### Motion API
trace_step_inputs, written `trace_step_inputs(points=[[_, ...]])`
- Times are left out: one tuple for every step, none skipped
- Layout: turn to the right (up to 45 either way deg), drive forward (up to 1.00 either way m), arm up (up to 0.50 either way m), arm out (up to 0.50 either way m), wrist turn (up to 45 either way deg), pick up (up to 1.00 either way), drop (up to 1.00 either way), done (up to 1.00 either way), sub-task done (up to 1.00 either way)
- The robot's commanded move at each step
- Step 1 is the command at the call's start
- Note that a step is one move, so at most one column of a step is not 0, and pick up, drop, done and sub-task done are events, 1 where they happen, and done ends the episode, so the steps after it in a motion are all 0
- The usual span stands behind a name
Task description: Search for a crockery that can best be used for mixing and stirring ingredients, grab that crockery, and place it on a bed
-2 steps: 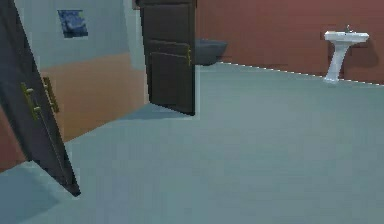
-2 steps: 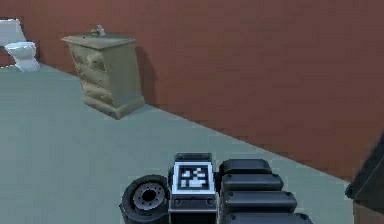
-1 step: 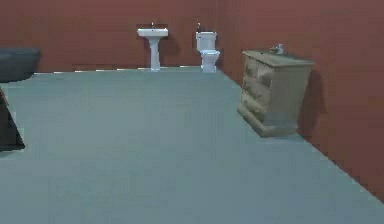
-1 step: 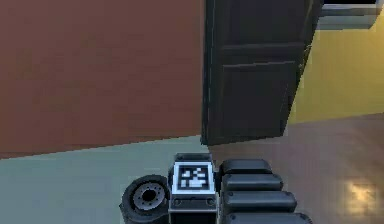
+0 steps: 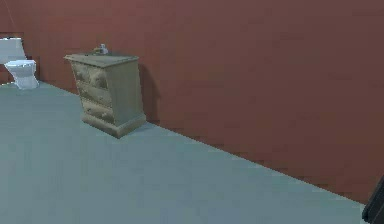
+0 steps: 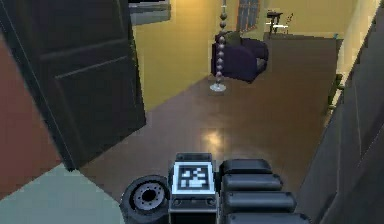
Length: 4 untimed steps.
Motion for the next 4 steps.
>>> trace_step_inputs(points=[[9.0,0.0,0.0,0.0,0.0,0.0,0.0,0.0,0.0],[0.0,0.05,0.0,0.0,0.0,0.0,0.0,0.0,0.0],[-45.0,0.0,0.0,0.0,0.0,0.0,0.0,0.0,0.0],[-6.0,0.0,0.0,0.0,0.0,0.0,0.0,0.0,0.0]])
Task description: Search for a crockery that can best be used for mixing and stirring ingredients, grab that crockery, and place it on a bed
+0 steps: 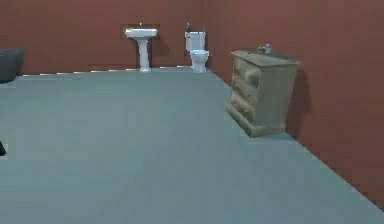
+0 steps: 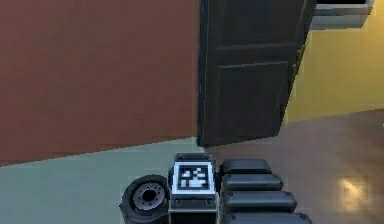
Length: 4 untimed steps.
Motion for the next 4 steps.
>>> trace_step_inputs(points=[[0.0,0.05,0.0,0.0,0.0,0.0,0.0,0.0,0.0],[-45.0,0.0,0.0,0.0,0.0,0.0,0.0,0.0,0.0],[-15.0,0.0,0.0,0.0,0.0,0.0,0.0,0.0,0.0],[0.0,1.0,0.0,0.0,0.0,0.0,0.0,0.0,0.0]])
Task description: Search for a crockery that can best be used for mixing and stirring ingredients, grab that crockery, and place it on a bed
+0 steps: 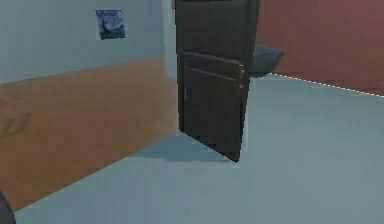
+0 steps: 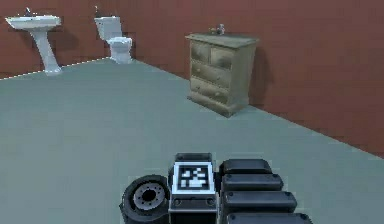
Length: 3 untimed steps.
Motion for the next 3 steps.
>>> trace_step_inputs(points=[[-6.0,0.0,0.0,0.0,0.0,0.0,0.0,0.0,0.0],[0.0,0.75,0.0,0.0,0.0,0.0,0.0,0.0,0.0],[-42.0,0.0,0.0,0.0,0.0,0.0,0.0,0.0,0.0]])
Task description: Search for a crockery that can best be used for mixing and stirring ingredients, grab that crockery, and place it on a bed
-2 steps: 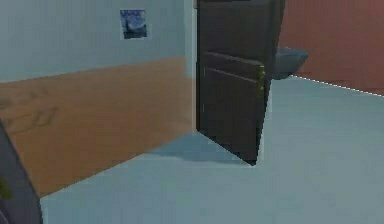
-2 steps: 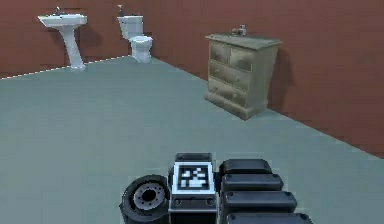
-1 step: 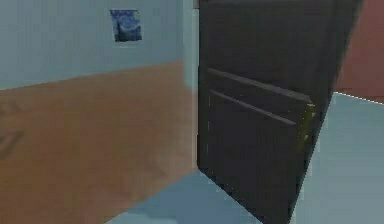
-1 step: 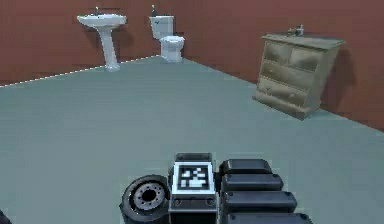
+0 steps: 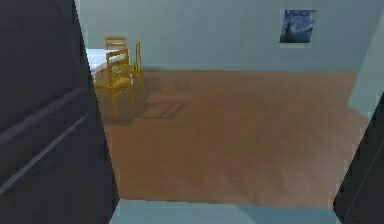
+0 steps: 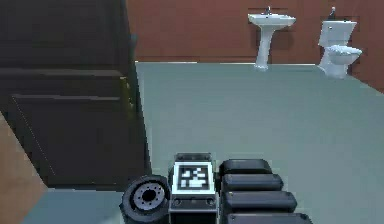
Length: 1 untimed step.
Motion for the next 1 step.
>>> trace_step_inputs(points=[[0.0,1.0,0.0,0.0,0.0,0.0,0.0,0.0,0.0]])
